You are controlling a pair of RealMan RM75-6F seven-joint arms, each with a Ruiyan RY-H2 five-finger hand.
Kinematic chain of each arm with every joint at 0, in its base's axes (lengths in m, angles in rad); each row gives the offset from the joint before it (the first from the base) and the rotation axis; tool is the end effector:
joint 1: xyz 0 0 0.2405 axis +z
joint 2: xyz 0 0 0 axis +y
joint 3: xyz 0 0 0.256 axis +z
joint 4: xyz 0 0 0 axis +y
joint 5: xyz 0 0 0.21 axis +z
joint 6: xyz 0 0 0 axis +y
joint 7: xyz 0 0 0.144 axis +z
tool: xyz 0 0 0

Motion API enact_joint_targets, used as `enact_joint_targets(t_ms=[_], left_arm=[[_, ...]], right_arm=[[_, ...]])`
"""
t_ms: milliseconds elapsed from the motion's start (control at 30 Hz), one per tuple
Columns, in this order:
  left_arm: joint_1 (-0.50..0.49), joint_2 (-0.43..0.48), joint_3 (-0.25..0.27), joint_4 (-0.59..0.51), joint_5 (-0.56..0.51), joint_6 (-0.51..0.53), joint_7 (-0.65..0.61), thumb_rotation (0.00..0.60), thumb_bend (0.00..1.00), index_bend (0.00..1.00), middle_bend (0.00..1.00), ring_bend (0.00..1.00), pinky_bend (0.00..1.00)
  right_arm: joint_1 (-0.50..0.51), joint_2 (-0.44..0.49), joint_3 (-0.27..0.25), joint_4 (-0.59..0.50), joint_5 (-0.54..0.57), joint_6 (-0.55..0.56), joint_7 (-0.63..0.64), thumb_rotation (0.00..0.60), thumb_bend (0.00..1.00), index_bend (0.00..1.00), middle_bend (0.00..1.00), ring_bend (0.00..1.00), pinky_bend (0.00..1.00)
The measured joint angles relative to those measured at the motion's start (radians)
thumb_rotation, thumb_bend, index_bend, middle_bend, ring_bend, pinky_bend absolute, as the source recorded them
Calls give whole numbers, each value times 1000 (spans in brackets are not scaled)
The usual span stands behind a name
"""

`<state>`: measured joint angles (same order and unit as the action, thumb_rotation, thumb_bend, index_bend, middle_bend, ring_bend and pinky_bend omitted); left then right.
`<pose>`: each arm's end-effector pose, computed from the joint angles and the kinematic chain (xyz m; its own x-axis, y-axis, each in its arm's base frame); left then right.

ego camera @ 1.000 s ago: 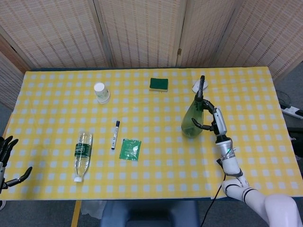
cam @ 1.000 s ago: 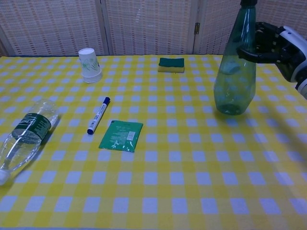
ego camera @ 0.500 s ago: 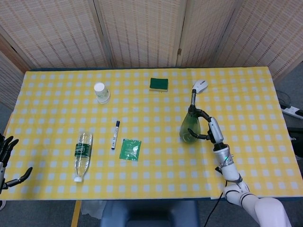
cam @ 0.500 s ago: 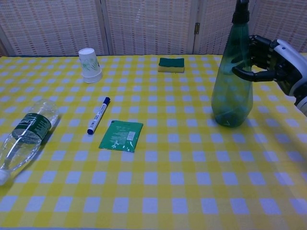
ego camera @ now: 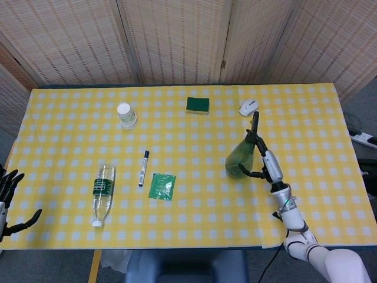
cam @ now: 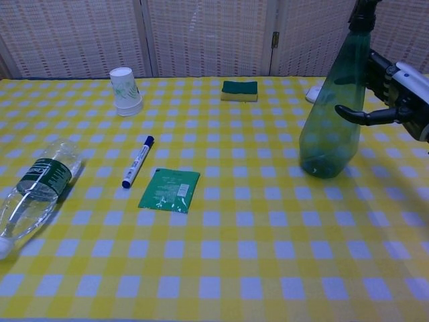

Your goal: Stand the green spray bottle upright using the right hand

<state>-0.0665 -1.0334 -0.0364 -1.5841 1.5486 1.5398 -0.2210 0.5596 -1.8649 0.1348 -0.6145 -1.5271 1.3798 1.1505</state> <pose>-0.3165 0.1730 0.1921 0.2965 -0.0298 0.9546 0.9537 -0.0435 -0.2976 -0.2567 -0.3468 0.0022 -0.4523 -0.1719 0.8751 -0.8155 -0.3176 -0.4838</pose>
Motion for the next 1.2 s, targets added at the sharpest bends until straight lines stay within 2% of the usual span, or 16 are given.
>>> enact_joint_targets(t_ms=[433, 733, 900, 967, 1067, 1200], left_arm=[[5, 2, 2, -5, 10, 14, 4, 363, 313, 0, 56, 33, 0], [5, -10, -3, 3, 13, 25, 37, 362, 313, 0, 56, 10, 0], [6, -26, -9, 10, 13, 41, 85, 364, 313, 1, 56, 10, 0], [6, -37, -14, 16, 14, 48, 113, 363, 316, 7, 56, 10, 0], [5, -52, -16, 27, 20, 55, 153, 379, 337, 14, 56, 10, 0], [1, -71, -14, 38, 37, 61, 203, 413, 356, 25, 59, 10, 0]], right_arm=[[-73, 111, -39, -149, -27, 72, -68, 600, 332, 0, 30, 127, 0], [-165, 177, -91, -166, -61, 168, -264, 600, 330, 0, 5, 69, 0], [-239, 218, -99, -188, -57, 249, -462, 600, 328, 0, 48, 70, 0], [-261, 246, -108, -216, -52, 251, -554, 600, 325, 0, 30, 65, 0], [-296, 317, -124, -313, -25, 226, -751, 600, 324, 0, 0, 46, 0], [-340, 443, -138, -579, 46, 179, -1084, 600, 325, 0, 0, 33, 0]])
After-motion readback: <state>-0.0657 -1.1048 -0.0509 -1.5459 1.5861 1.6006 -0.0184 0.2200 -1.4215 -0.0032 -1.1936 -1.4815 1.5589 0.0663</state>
